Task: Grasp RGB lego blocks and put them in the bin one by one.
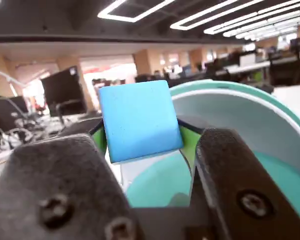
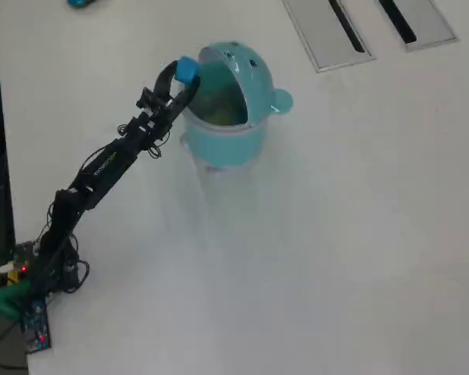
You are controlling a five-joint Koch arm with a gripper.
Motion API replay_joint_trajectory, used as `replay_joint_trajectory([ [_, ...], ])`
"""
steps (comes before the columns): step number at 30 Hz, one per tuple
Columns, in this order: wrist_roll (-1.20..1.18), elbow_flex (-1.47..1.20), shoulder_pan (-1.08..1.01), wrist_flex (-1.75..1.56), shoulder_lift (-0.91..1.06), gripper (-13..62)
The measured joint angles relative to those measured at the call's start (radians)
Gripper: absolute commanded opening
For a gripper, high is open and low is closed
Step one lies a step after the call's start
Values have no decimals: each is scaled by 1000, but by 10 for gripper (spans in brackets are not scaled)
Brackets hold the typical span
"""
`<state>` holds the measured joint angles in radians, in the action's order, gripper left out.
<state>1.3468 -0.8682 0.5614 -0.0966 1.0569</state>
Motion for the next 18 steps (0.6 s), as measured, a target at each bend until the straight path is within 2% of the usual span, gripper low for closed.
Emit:
replay_joint_trajectory([
  [4,0,-2,-12,0,-29,112],
  [6,0,0,-17,-2,-34,173],
  [8,8,-2,-29,0,-41,180],
  [11,15,-2,-40,0,-57,251],
  [14,75,0,-46,-2,-75,258],
  [18,107,0,-54,-9,-89,312],
])
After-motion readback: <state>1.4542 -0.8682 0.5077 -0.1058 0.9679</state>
